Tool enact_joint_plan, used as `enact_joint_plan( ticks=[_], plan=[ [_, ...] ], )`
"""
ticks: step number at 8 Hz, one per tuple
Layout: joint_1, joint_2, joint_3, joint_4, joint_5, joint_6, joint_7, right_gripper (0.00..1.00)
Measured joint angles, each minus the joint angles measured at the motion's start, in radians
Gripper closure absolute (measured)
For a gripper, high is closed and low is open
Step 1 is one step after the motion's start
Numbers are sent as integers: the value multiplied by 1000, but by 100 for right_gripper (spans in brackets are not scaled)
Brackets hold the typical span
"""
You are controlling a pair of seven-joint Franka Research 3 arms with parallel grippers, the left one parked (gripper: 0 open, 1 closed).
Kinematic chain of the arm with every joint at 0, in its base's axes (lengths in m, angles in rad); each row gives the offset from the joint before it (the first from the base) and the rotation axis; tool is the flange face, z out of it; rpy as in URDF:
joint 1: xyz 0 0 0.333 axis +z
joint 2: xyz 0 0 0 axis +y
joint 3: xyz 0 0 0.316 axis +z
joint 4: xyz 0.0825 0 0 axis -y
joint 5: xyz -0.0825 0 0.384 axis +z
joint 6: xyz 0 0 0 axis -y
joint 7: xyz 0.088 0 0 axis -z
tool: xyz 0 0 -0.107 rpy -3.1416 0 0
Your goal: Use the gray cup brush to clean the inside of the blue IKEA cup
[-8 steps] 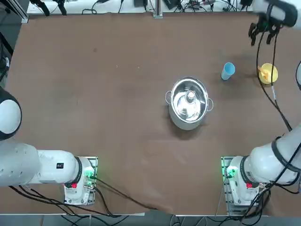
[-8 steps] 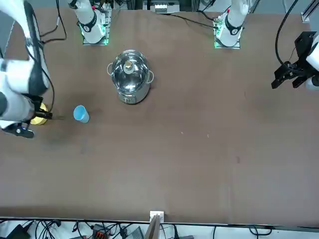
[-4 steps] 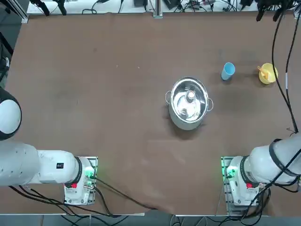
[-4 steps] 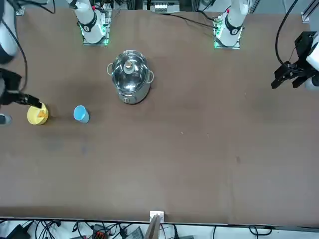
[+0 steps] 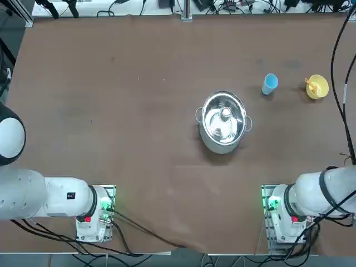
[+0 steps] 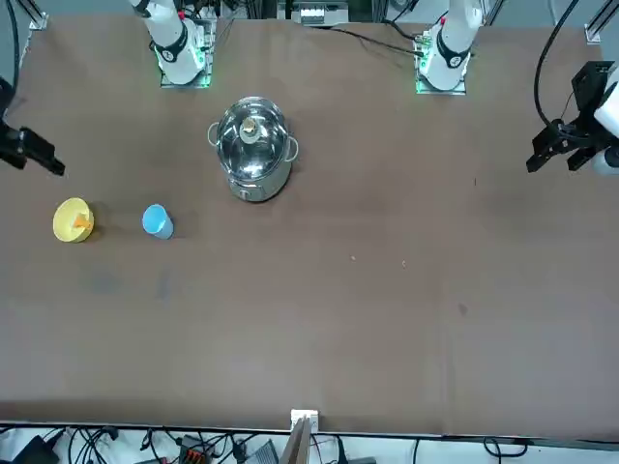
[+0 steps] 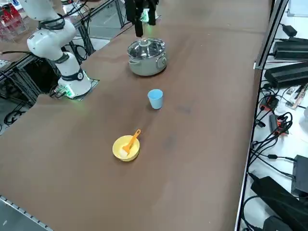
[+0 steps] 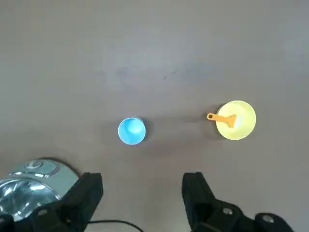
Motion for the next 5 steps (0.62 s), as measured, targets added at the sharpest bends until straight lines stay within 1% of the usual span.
enact_joint_plan(
  ticks=[1,2,3,5],
  plan=[
    [36,-25,-33,-20,4,-5,-2,0],
    [87,-48,-84,-46,4,-6,-3,0],
    [117,-70,-113,-74,4,-6,-4,0],
    [128,-101,-120,-107,4,-5,-11,0]
  ],
)
